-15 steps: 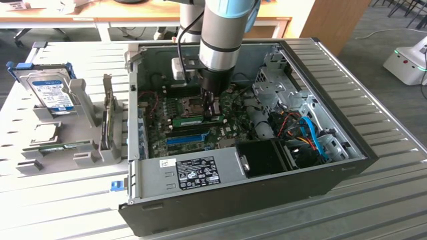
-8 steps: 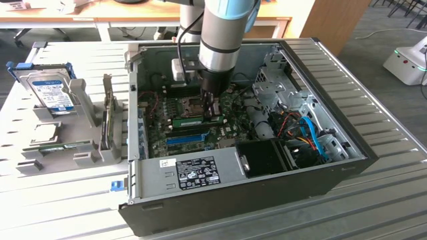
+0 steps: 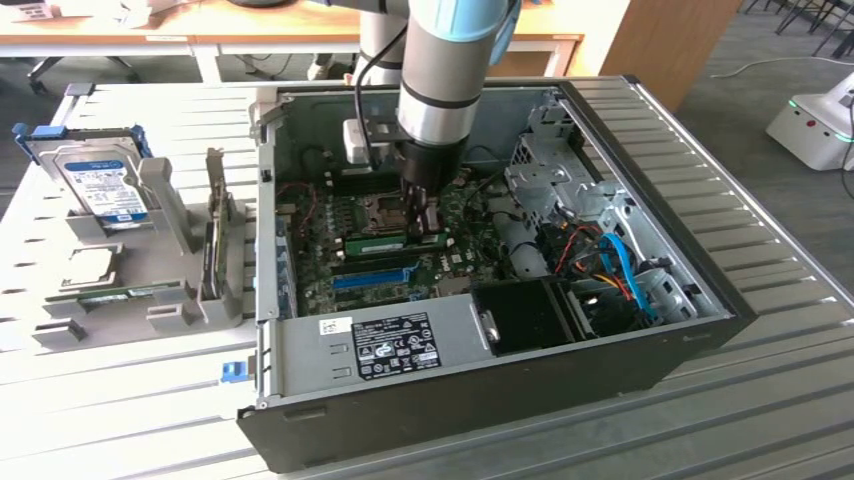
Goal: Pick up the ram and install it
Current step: 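Insert the ram into the slot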
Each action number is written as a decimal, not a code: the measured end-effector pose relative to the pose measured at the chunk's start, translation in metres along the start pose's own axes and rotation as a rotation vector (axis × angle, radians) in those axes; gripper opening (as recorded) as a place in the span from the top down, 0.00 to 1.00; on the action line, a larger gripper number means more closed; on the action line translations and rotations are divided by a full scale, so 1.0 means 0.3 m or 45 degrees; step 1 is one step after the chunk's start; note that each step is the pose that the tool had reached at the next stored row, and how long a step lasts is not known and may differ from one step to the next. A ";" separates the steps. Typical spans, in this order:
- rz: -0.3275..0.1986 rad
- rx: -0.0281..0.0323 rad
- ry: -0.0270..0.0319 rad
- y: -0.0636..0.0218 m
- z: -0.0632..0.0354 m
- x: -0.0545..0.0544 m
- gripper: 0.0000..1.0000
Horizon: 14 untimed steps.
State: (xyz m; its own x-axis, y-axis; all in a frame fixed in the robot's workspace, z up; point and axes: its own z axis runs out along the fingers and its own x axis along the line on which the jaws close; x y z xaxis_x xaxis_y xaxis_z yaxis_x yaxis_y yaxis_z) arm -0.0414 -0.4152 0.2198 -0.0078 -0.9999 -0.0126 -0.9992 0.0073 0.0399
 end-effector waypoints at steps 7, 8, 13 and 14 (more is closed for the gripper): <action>0.000 0.0000 -0.0001 0.000 0.001 0.000 0.88; 0.000 0.0000 -0.0001 0.000 0.001 0.000 0.88; 0.000 0.0001 -0.0002 0.000 0.001 0.000 0.82; 0.000 0.0000 -0.0001 0.000 0.001 0.000 0.75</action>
State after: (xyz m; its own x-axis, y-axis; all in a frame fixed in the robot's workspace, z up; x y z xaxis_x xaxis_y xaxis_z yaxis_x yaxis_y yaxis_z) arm -0.0414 -0.4152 0.2196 -0.0078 -0.9999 -0.0127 -0.9992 0.0073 0.0399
